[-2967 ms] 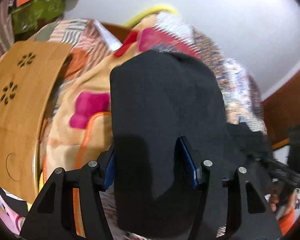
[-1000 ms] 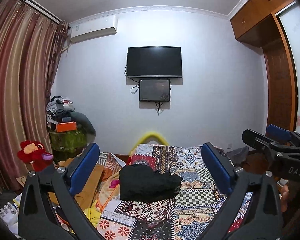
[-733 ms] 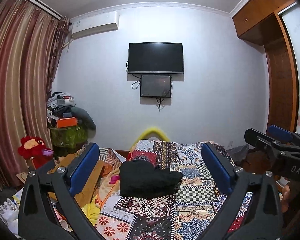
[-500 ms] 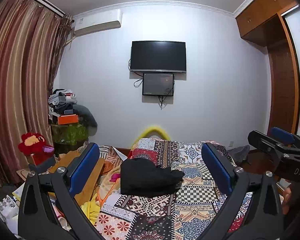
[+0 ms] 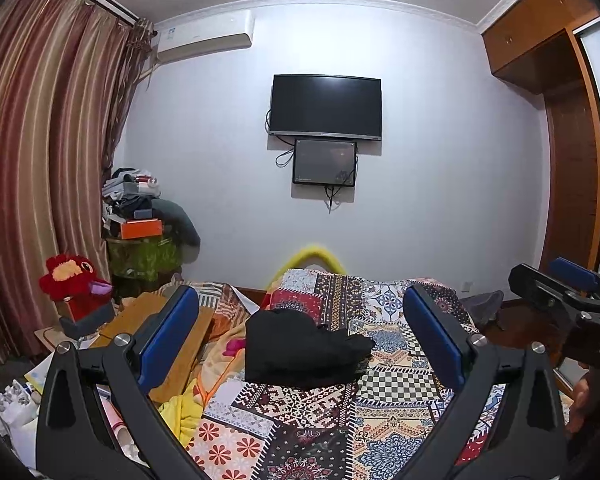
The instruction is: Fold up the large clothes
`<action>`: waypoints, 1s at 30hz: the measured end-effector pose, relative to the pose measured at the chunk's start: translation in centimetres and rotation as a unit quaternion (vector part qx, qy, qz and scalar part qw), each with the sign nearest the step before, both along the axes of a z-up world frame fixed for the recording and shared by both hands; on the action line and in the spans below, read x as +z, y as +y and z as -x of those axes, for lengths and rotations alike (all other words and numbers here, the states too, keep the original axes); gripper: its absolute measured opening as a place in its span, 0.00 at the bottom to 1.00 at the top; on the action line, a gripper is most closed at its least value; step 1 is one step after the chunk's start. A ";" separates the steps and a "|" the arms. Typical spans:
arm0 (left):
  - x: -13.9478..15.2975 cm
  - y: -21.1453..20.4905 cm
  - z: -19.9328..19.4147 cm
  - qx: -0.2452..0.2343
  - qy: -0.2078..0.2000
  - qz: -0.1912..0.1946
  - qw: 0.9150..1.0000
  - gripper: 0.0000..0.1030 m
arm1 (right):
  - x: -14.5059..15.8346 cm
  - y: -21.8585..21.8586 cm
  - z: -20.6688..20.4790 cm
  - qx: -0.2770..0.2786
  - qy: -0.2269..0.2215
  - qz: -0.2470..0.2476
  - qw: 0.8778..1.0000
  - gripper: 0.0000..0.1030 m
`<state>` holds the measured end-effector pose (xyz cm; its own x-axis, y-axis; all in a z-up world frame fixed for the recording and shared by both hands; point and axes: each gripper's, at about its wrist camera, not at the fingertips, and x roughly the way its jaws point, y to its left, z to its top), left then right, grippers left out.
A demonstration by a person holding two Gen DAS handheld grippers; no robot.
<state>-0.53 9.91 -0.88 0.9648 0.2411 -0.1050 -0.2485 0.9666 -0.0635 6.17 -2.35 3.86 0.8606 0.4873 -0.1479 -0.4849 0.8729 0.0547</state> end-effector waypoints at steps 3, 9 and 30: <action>-0.1 0.0 -0.1 0.000 0.002 0.002 1.000 1.00 | 0.1 0.0 0.0 0.000 0.001 0.001 1.000 1.00; -0.2 0.0 -0.2 0.000 0.004 0.004 1.000 1.00 | 0.0 -0.1 0.0 0.001 0.005 0.001 1.000 1.00; -0.3 -0.2 -0.6 -0.022 0.013 0.011 1.000 1.00 | -0.1 -0.2 -0.2 -0.001 0.013 0.000 1.000 1.00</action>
